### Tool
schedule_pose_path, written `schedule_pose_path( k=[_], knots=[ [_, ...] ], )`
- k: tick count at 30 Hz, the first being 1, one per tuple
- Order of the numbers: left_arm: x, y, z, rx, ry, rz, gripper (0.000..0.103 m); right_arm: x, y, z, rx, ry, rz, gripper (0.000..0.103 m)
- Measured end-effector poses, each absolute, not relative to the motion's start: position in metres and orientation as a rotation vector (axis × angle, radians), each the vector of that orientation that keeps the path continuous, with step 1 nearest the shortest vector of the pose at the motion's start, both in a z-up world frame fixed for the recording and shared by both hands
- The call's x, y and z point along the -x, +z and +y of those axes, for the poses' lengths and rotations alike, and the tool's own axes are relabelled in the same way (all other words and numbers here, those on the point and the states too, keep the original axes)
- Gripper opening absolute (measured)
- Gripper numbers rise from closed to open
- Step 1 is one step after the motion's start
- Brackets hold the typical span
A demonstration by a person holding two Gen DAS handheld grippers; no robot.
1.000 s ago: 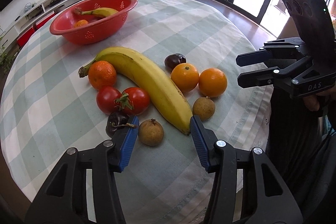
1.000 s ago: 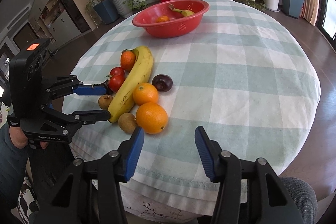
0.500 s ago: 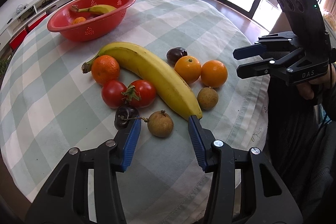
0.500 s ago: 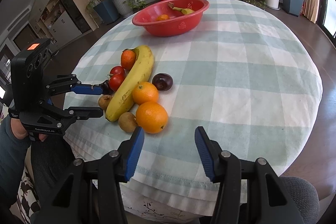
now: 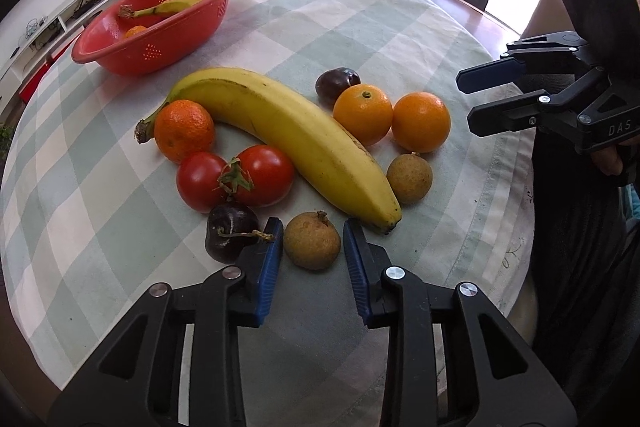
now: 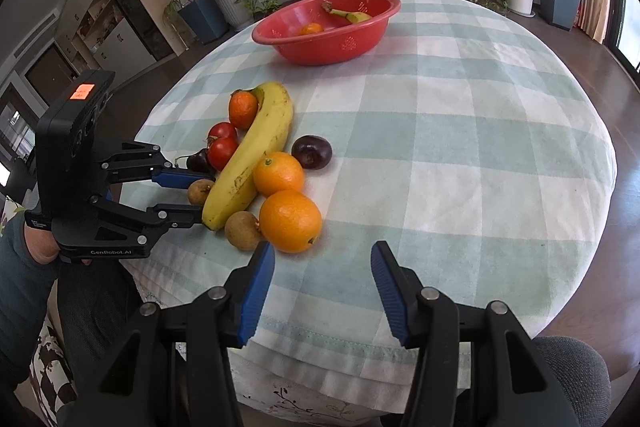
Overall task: Organize fruits
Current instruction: 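Grasp the brown pear-like fruit with the left tool, then lift the brown fruit with the left tool while the right tool grasps the dark plum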
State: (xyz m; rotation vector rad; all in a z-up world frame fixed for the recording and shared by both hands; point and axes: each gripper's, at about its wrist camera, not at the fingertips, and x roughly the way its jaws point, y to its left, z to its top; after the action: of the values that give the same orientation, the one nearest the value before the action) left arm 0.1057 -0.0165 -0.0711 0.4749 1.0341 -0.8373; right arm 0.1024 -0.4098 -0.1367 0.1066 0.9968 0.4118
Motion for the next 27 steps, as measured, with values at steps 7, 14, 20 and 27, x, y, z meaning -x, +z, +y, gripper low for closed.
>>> schedule_pose_path(
  k=[7,14,20,27],
  knots=[
    [-0.106,-0.071,-0.013,-0.433,-0.814,1.026,0.025,-0.104,-0.137,-0.412,-0.108,0.409,0.999,0.055],
    [-0.100,-0.069,-0.006,-0.402,-0.774,1.017,0.025,-0.106,-0.135,-0.412,-0.087,0.404,0.998,0.054],
    [-0.096,-0.058,0.007,-0.308,-0.755,1.008,0.025,-0.112,-0.131,-0.405,-0.039,0.406,0.991,0.054],
    [-0.090,-0.046,0.026,-0.121,-0.707,0.981,0.025,-0.135,-0.122,-0.399,-0.001,0.399,0.983,0.054]
  ],
)
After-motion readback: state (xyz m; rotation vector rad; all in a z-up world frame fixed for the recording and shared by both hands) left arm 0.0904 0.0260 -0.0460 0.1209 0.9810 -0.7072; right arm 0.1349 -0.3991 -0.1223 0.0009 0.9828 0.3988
